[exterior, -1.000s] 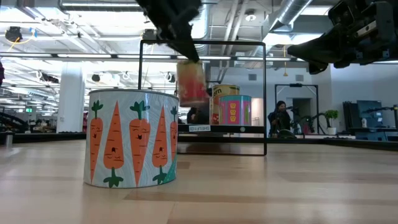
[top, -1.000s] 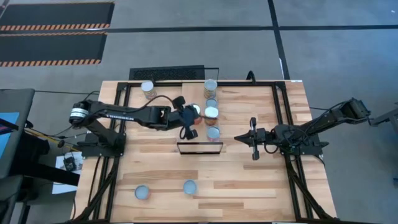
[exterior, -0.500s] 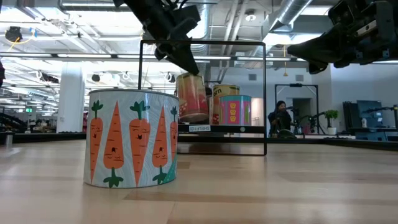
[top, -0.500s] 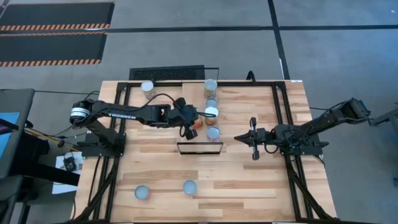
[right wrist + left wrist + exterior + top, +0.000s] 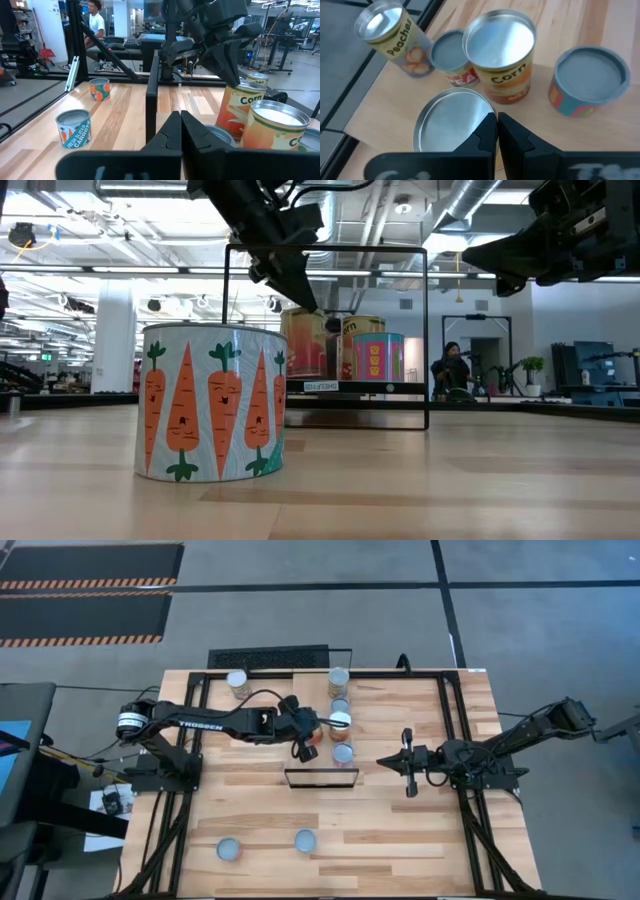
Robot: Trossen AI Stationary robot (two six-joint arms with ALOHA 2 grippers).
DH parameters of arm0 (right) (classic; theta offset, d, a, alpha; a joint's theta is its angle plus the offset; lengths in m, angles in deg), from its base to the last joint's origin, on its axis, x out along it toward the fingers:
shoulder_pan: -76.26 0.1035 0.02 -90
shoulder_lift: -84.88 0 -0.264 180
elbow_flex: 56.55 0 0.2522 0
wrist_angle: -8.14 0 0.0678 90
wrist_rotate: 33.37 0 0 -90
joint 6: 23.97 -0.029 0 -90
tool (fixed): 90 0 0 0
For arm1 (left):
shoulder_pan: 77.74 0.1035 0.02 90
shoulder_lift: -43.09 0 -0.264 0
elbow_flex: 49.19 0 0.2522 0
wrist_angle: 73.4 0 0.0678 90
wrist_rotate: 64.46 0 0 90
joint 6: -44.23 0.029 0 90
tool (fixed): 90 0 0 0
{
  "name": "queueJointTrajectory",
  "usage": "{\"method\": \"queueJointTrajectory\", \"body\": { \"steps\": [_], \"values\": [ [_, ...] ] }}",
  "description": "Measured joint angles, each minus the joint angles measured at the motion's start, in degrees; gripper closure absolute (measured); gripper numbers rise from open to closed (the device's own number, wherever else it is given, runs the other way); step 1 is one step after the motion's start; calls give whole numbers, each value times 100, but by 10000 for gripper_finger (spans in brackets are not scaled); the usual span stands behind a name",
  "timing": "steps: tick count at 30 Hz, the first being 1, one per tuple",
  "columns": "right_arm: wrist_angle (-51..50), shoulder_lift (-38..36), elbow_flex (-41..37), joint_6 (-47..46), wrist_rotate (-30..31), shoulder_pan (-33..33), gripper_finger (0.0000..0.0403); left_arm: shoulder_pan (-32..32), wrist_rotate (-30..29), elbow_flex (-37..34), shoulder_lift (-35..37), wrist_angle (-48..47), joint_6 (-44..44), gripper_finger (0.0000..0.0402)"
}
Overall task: Pick and place cans onto a shelf
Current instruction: Put the canned corn on the shelf, then put the canned oranges on the shelf
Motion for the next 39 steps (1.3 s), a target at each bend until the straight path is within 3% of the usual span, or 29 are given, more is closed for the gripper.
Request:
{"method": "queueJointTrajectory", "body": {
  "steps": [28,39],
  "values": [
    [6,0,0,2,-13,0,394,19,211,0,-3,-57,-150,384],
    [6,0,0,4,-15,0,393,-95,113,156,85,-25,158,384]
  ]
}}
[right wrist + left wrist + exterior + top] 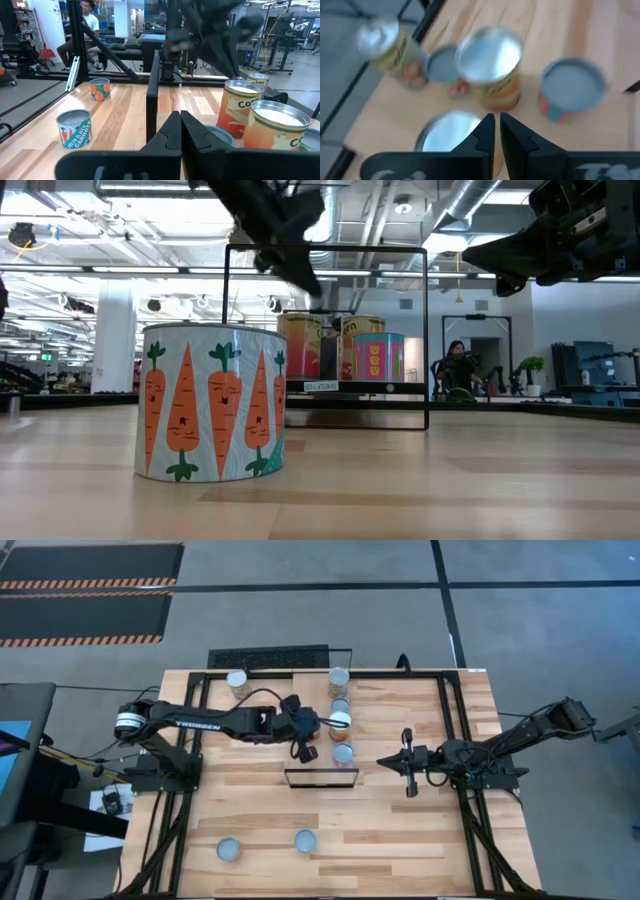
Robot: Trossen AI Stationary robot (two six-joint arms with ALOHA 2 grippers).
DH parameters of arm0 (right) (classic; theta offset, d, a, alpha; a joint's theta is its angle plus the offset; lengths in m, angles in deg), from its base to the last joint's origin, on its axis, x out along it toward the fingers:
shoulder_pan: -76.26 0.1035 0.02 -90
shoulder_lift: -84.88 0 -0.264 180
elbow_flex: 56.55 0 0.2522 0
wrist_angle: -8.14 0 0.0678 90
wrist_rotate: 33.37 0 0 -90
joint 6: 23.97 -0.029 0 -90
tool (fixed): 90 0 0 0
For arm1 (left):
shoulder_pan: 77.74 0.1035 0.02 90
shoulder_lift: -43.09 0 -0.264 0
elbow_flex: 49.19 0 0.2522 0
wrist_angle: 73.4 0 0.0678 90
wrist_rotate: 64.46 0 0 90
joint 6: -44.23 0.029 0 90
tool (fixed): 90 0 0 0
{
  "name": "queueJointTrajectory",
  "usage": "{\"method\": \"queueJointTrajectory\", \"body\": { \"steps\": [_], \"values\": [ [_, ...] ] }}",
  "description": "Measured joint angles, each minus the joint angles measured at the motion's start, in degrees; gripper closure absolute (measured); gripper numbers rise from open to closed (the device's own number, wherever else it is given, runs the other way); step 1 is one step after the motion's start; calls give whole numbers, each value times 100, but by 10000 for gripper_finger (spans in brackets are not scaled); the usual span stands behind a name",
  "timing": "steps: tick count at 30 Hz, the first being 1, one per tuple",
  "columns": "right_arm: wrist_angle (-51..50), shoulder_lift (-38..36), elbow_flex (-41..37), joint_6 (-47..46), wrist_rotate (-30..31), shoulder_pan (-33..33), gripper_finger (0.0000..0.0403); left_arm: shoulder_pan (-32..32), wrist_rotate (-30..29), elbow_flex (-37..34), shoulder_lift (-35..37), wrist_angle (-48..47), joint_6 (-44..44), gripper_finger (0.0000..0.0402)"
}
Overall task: Pick and place cans onto a shelf
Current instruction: Put the canned oranges on the shelf
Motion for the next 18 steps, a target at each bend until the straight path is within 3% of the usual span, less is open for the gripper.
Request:
{"method": "queueJointTrajectory", "body": {
  "steps": [5,10,18],
  "values": [
    [23,0,-2,19,-2,0,393,-416,-147,58,355,71,215,384],
    [28,0,-2,45,5,0,393,-1169,-761,58,774,-97,141,384],
    [39,0,-2,50,10,0,397,-2721,-1189,58,985,-746,-939,400]
  ]
}}
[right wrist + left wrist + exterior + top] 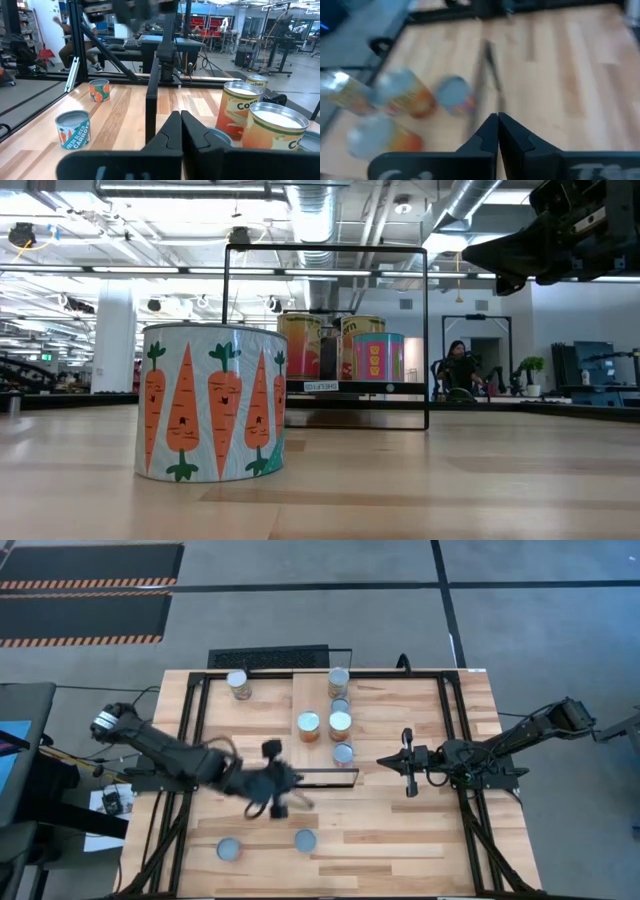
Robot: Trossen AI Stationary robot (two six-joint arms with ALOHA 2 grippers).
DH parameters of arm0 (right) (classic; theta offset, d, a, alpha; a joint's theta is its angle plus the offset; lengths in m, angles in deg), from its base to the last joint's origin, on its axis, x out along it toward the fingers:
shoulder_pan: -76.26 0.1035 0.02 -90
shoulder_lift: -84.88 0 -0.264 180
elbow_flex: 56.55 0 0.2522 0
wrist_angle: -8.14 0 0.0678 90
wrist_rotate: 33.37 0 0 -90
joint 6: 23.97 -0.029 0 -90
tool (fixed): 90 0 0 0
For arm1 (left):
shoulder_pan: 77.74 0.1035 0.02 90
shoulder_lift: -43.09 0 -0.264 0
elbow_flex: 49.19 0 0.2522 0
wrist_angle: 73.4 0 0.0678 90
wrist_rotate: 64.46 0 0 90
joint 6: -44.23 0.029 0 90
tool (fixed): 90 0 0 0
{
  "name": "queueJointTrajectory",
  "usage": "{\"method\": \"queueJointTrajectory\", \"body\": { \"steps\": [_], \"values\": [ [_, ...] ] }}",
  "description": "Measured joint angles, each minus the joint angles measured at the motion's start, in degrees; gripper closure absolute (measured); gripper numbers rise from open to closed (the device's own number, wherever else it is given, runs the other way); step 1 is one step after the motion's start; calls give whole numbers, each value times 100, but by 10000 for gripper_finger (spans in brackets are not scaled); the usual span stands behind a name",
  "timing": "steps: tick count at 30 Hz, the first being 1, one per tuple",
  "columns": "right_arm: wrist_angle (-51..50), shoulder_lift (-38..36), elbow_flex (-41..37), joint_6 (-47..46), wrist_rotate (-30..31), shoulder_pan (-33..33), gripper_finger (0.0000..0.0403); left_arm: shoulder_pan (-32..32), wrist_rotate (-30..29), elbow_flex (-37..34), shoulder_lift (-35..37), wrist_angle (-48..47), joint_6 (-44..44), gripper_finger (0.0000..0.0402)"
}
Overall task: Pick and place cans onto a shelf
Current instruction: Put the canned oranges on the shelf
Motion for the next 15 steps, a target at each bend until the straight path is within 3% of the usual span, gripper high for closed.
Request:
{"method": "queueJointTrajectory", "body": {
  "steps": [10,15],
  "values": [
    [-10,0,0,42,6,0,396,-1656,15,-1,-99,-1820,-3524,401],
    [-13,0,0,53,14,0,395,-2248,484,-4,-474,-2301,-5197,401]
  ]
}}
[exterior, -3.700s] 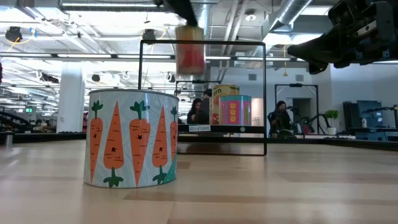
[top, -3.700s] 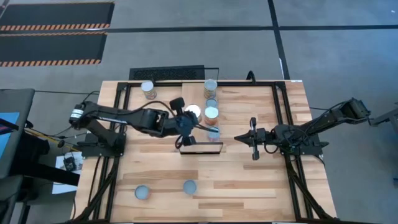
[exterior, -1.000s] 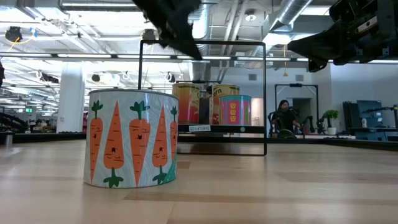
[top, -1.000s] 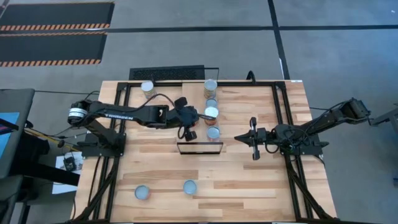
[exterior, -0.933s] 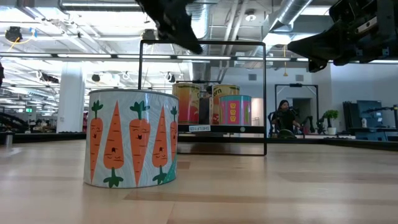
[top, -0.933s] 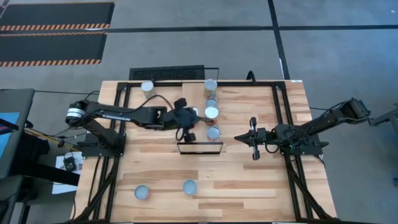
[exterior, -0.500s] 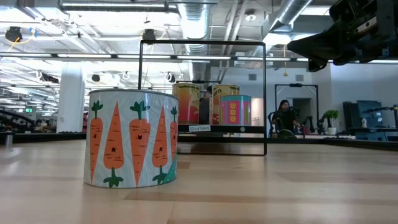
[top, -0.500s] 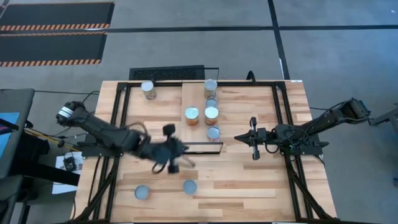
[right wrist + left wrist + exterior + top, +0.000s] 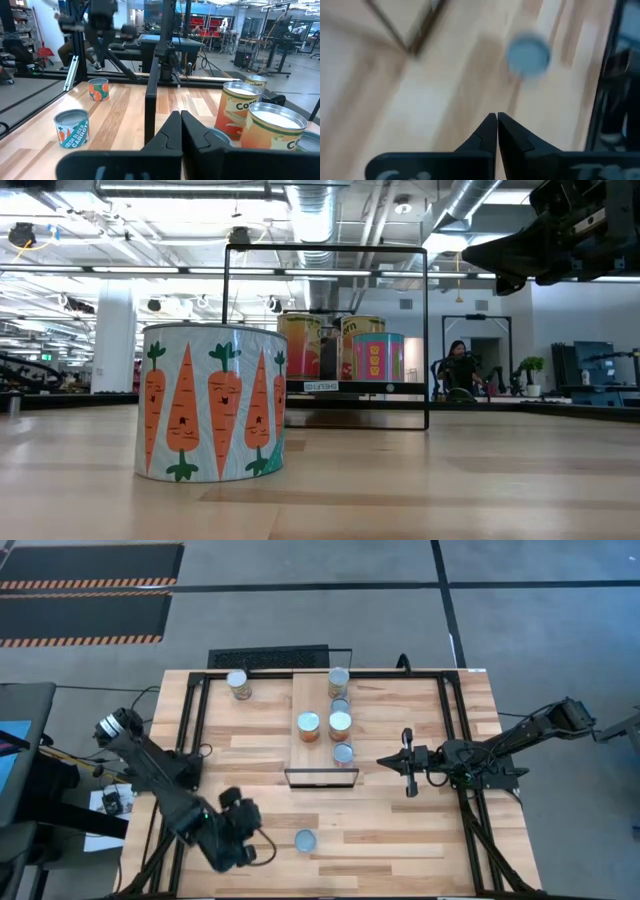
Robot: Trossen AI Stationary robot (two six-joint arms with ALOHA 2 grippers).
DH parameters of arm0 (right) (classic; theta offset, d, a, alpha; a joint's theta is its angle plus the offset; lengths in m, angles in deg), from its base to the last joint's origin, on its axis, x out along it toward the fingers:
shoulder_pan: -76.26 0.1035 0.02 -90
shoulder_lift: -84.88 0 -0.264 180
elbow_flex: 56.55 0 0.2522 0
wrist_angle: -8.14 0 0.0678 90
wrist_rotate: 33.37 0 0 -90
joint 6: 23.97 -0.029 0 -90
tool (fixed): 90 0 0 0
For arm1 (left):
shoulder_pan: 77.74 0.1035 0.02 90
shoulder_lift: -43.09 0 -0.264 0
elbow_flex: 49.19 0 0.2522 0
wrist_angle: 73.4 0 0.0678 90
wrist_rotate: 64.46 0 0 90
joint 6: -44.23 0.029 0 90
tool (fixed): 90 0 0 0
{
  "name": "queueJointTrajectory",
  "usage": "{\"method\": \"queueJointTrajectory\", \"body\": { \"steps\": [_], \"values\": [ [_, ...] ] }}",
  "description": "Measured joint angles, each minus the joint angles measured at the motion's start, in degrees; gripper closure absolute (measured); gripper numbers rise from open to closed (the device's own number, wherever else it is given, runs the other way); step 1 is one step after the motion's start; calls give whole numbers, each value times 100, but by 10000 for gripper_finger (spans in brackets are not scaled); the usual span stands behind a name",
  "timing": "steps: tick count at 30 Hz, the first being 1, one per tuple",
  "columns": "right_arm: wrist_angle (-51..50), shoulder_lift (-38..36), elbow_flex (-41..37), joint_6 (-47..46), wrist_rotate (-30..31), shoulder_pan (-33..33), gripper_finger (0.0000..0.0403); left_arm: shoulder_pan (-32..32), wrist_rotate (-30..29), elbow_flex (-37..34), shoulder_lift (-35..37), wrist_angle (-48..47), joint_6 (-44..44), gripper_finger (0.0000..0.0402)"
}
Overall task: Pick and place cans onto a shelf
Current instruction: Put the canned oranges on the shelf
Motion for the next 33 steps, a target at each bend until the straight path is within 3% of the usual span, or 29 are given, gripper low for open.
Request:
{"method": "queueJointTrajectory", "body": {
  "steps": [11,24,29,33],
  "values": [
    [-10,0,0,0,0,0,395,-715,1770,0,-784,-164,-2381,383],
    [-28,0,0,0,0,0,395,-796,2074,26,-1443,-277,-2390,288],
    [-33,2,0,0,-2,0,394,-807,2098,15,-1536,-351,-2395,287],
    [-48,2,0,0,-2,0,394,-809,1948,15,-1536,-373,-2312,324]
  ]
}}
